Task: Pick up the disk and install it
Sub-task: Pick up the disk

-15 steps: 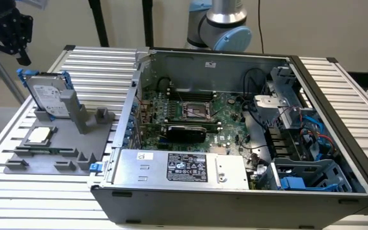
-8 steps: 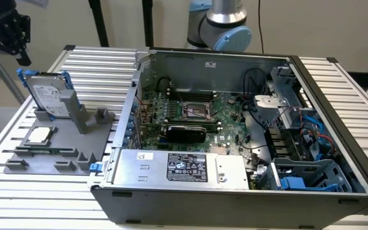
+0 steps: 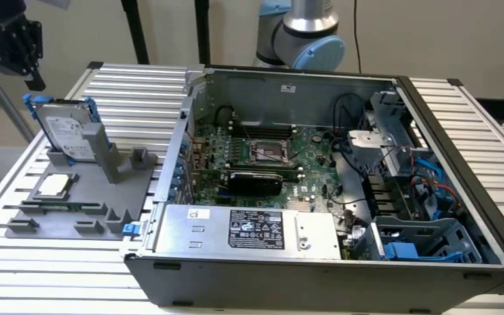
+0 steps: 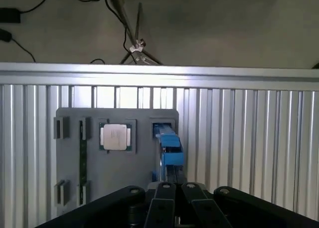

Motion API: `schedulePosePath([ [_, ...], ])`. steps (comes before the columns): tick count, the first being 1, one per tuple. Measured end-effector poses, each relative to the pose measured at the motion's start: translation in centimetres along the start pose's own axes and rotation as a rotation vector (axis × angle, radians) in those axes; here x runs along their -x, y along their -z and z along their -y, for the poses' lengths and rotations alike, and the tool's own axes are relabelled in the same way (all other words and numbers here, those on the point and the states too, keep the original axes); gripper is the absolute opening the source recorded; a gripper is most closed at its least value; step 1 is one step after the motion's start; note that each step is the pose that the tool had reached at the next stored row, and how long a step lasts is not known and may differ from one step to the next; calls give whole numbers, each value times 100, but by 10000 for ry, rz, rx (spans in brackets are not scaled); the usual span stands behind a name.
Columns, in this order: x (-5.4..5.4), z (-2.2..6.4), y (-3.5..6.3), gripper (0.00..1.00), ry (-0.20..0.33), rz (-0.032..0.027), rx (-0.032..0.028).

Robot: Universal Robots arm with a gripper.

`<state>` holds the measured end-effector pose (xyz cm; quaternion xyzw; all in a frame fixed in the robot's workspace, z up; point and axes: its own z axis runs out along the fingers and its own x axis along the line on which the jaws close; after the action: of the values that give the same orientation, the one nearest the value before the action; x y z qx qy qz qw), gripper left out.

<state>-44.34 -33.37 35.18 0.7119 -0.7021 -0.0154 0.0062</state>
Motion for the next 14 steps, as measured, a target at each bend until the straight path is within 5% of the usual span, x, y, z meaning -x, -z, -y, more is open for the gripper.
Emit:
schedulePosePath([
  [6,0,10,-1,0,16,2,-1],
  [7,0,9,-2,100,17,2,-5],
  [10,-1,-23,-11,100,17,12,-48],
  [14,0,-44,-42,100,9,95,-97],
])
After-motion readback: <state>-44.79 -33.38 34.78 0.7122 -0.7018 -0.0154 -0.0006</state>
